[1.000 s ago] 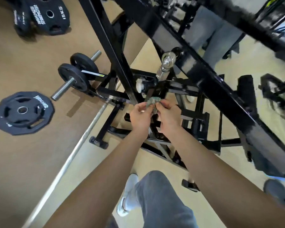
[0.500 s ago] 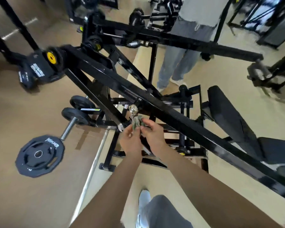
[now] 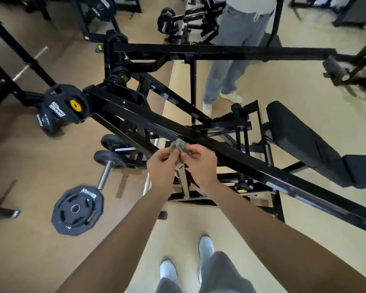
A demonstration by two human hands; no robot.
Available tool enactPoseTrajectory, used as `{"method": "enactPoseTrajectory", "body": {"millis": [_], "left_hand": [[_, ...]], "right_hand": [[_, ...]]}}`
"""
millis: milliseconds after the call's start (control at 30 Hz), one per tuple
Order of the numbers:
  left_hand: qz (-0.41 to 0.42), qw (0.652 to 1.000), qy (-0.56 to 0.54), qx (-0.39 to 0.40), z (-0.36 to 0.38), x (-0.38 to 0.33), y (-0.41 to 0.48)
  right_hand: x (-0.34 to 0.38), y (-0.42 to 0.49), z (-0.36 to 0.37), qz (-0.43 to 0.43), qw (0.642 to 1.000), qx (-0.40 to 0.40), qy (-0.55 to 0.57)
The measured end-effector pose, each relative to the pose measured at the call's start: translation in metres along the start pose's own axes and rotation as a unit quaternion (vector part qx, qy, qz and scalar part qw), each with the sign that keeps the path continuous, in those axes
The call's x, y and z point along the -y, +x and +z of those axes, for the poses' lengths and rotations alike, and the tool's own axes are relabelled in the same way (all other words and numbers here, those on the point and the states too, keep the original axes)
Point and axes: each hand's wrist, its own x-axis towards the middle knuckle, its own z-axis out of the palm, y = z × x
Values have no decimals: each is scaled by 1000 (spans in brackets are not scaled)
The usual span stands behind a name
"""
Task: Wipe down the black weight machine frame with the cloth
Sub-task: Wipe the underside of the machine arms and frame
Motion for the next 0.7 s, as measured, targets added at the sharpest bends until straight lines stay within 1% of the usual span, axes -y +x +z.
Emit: {"method": "enactPoseTrajectory", "body": {"millis": [133,200,267,367,500,600,700], "left_hand": [[71,990,100,73,2,-18,6],[136,970,176,102,9,-27,9],[191,944,241,119,19,-33,15],[244,922,266,143,40,-42,26],[238,906,295,191,73,-54,54],[256,875,356,205,101,-57,78],[243,844,424,220,133,-56,99]], "right_hand": [[3,7,-22,-30,999,1,-12],[0,14,-37,-45,998,12,-53],[0,25,-54,-37,997,20,-67],[5,49,-80,-14,998,42,-39],[-1,96,-118,-18,994,101,-26],[-14,132,-142,-43,989,128,-59],[-32,164,-161,-70,981,149,-101]]}}
